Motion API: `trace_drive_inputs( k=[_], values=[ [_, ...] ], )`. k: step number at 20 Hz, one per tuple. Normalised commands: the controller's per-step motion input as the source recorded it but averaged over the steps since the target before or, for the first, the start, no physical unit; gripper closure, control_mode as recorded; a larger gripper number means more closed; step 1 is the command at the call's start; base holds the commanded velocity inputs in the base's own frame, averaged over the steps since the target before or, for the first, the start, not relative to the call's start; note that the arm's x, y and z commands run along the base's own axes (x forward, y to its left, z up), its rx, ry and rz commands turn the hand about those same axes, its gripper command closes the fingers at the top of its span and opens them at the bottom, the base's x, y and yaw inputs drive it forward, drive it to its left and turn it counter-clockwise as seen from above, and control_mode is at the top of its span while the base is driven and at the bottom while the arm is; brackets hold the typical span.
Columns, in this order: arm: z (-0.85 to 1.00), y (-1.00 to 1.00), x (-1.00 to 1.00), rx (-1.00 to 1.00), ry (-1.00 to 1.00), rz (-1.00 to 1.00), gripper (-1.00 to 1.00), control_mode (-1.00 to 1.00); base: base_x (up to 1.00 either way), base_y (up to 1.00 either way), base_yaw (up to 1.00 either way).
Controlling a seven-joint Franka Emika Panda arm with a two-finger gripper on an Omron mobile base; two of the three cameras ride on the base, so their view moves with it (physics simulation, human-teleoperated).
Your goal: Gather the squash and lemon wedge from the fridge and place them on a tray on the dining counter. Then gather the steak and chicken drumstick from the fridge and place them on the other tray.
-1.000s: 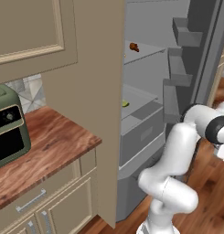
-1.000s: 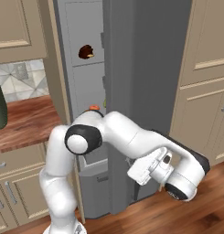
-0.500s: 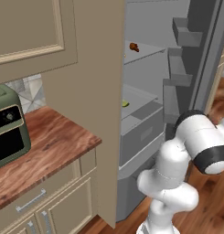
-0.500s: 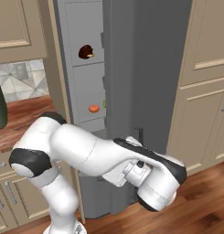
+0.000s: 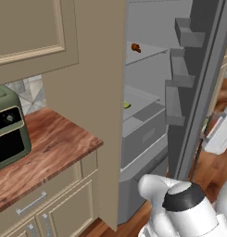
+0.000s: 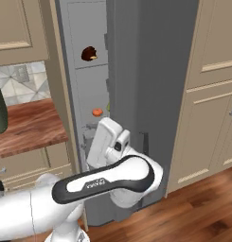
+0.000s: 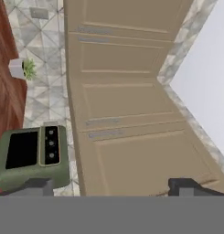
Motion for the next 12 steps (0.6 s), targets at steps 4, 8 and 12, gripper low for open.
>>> trace_drive_inputs(
  k=[4,8,12],
  values=[
    [0.64,0.60,0.00,-0.17,0.00,-0.30,-1.00,-1.00,0.00,0.00,0.00],
    [0.17,0.35,0.00,-0.22,0.05,-0.44,-1.00,-1.00,0.00,0.00,0.00],
    [0.00,0.18,0.07,-0.24,0.12,-0.51,-1.00,-1.00,0.00,0.00,0.00]
  ],
)
